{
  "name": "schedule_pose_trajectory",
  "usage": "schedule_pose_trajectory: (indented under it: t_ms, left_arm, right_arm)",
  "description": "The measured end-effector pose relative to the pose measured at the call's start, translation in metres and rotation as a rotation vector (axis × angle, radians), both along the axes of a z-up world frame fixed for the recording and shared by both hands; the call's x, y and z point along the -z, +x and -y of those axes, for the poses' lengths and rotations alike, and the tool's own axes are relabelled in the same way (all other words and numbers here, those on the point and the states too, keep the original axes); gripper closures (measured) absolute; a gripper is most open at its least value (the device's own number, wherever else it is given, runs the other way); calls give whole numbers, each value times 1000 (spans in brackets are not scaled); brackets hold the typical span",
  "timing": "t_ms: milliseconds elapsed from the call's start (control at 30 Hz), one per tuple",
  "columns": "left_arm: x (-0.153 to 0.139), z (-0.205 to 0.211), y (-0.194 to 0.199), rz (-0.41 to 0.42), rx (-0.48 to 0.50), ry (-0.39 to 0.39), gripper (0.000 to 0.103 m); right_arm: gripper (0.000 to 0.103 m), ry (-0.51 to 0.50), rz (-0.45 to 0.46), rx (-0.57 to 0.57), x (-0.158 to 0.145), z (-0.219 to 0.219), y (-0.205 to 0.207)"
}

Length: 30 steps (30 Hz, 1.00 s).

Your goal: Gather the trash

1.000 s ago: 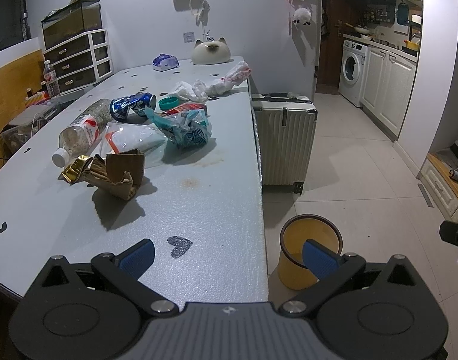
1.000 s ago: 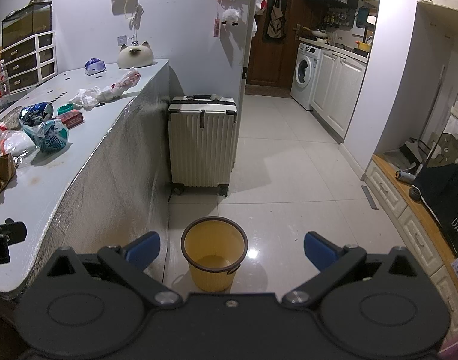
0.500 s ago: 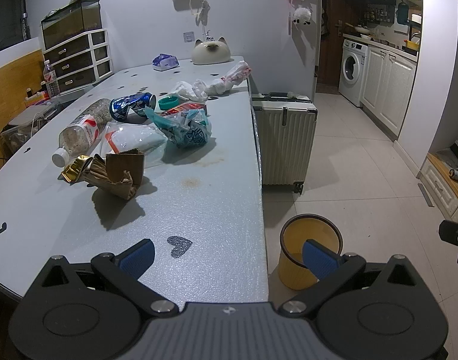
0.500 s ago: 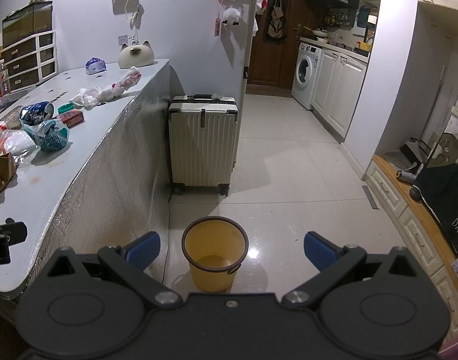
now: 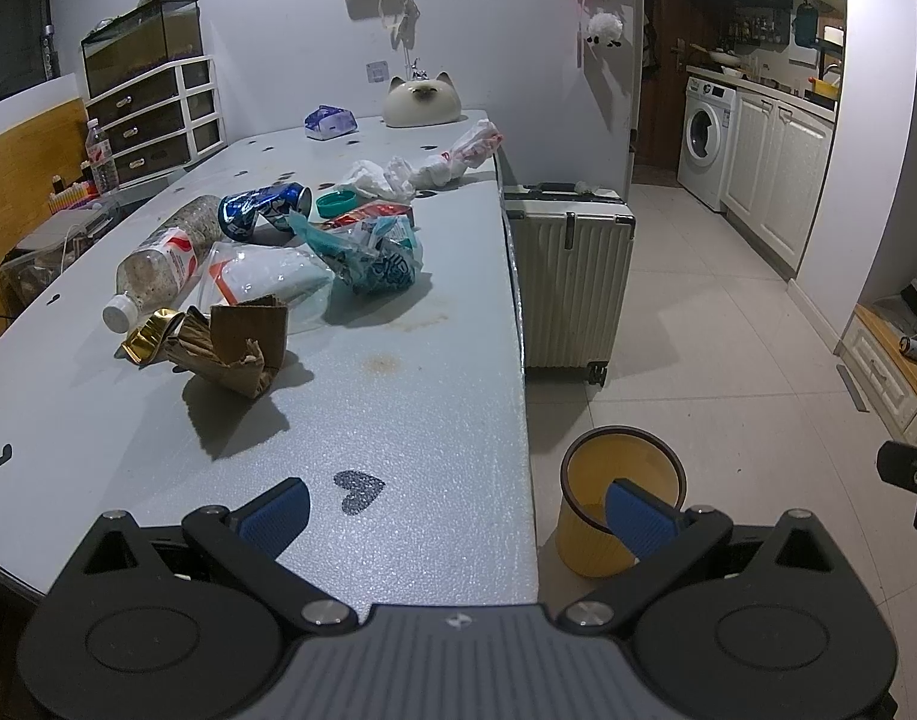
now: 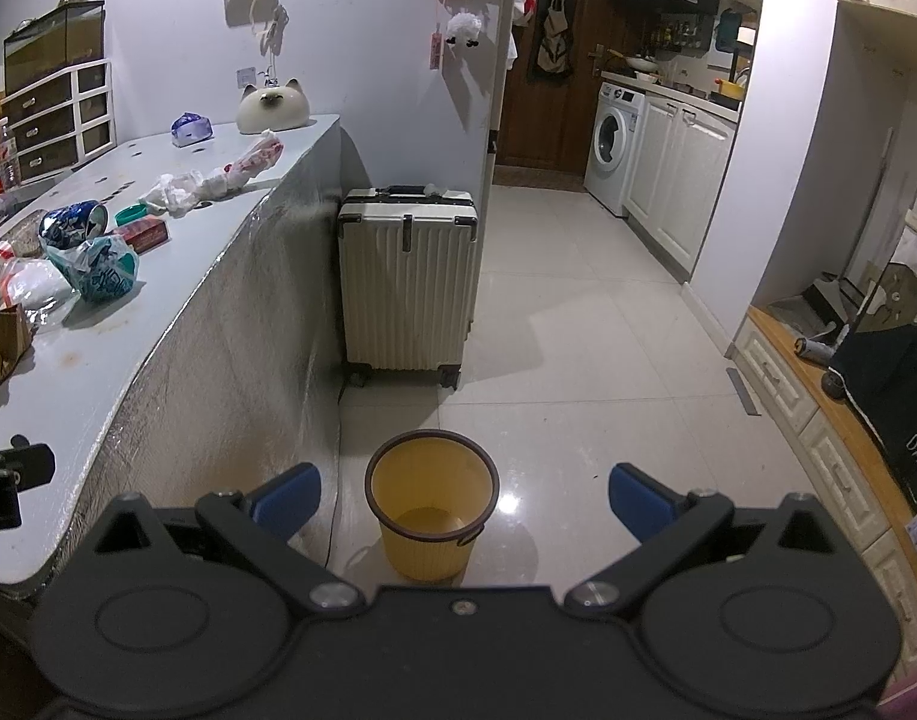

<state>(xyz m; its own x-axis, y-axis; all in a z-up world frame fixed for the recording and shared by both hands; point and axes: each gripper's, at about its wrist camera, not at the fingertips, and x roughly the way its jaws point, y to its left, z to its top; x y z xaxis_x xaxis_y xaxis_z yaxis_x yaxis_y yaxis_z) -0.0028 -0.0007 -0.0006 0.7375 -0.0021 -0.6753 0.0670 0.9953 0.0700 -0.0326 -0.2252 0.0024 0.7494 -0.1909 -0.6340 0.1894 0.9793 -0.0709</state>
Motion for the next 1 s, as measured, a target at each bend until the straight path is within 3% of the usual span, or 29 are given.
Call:
schedule_pose_trajectory:
  t_ms: [733,1000]
  left_arm:
    - [2,0,1,-6,4,-3,0]
    - [5,-10,10,-10,-26,-41,0]
  right_arm:
    - [0,-3,2,-3,-1,1,0]
    - [0,12,6,-16,1,1,7]
